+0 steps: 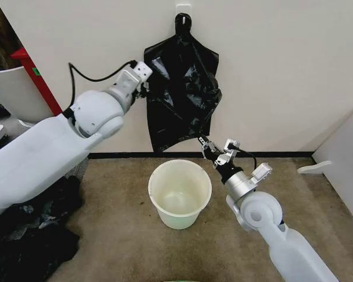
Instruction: Place the garbage bag over the trash bin.
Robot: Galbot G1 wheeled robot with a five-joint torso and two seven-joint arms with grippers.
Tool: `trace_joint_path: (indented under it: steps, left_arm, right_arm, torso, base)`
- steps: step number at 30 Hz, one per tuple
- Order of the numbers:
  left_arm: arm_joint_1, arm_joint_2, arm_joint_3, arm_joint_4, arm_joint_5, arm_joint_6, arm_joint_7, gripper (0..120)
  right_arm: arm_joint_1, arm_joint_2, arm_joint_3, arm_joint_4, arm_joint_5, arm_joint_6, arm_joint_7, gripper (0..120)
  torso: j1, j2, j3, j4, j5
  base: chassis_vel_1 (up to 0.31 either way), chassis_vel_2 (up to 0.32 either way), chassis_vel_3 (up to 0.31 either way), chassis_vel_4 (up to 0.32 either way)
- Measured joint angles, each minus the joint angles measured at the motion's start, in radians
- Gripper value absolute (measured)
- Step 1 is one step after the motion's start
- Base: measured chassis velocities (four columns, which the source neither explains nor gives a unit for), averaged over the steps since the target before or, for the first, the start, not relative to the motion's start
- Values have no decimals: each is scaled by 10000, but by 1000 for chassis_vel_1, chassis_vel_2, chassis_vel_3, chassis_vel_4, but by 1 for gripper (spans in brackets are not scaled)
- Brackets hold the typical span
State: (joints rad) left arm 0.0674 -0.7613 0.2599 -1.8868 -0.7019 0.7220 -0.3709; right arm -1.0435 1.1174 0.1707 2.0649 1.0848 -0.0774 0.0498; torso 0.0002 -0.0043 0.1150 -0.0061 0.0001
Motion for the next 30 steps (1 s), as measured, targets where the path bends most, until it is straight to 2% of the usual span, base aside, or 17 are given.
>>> trace_joint_path:
  steps: [3, 7, 8, 11, 13, 14, 17, 21, 23, 27, 29, 30]
  left_arm:
    - [464, 145, -747, 8, -433, -201, -117, 0]
    - [552, 180, -857, 8, -484, -245, -120, 0]
    - [1006, 361, -1303, -66, -925, -458, -123, 0]
    - [1539, 516, -1573, -429, -1487, -1070, -102, 0]
    - [1742, 544, -1607, -577, -1604, -1478, -107, 6]
    - [1742, 544, -1607, -577, -1604, -1478, -107, 6]
    - [1876, 542, -1702, -730, -1712, -1690, -123, 16]
    - [2036, 644, -1888, -872, -1737, -1949, 26, 0]
    - [2055, 665, -1931, -890, -1733, -1988, 40, 0]
    - [2114, 774, -2070, -929, -1707, -1993, 171, 0]
    - [2188, 795, -2107, -967, -1700, -1941, 180, 0]
    - [2272, 809, -2131, -1023, -1699, -1885, 179, 0]
  right_arm:
    - [-3, 12, -30, 17, -113, 5, -48, 0]
    - [-3, 12, -35, 17, -133, 7, -57, 0]
    - [1, 20, -63, 13, -189, 9, -81, 0]
    - [54, 56, -127, -37, -201, 9, -82, 0]
    - [92, 81, -165, -78, -210, 10, -75, 0]
    - [92, 81, -165, -78, -210, 10, -75, 0]
    - [89, 99, -173, -84, -263, 9, -66, 0]
    - [-78, 52, -125, 28, -561, -13, -81, 0]
    - [-139, 35, -102, 54, -695, -17, -88, 0]
    - [-371, -41, 53, 234, -1295, -19, -169, 19]
    - [-420, -68, 78, 312, -1355, -20, -170, 19]
    - [-454, -88, 96, 370, -1382, -20, -170, 26]
  torso:
    - [0, 0, -1, 0, 2]
    - [0, 0, -1, 2, 2]
    - [0, 0, 0, 2, -4]
    - [0, 0, 0, 2, -2]
    - [0, 0, 0, 2, 0]
    - [0, 0, 0, 2, 0]
    - [0, 0, 0, 1, 0]
    - [0, 0, 0, 1, -1]
    - [0, 0, 0, 2, -1]
    - [0, 0, 0, 0, 1]
    - [0, 0, 0, 0, 1]
    - [0, 0, 0, 0, 0]
  base:
    - [0, 0, 0, 0]
    - [0, 0, 0, 0]
    - [0, 0, 0, 0]
    - [0, 0, 0, 0]
    - [0, 0, 0, 0]
    - [0, 0, 0, 0]
    - [0, 0, 0, 0]
    - [0, 0, 0, 0]
    - [0, 0, 0, 0]
    - [0, 0, 0, 0]
    - [0, 0, 0, 0]
    - [0, 0, 0, 0]
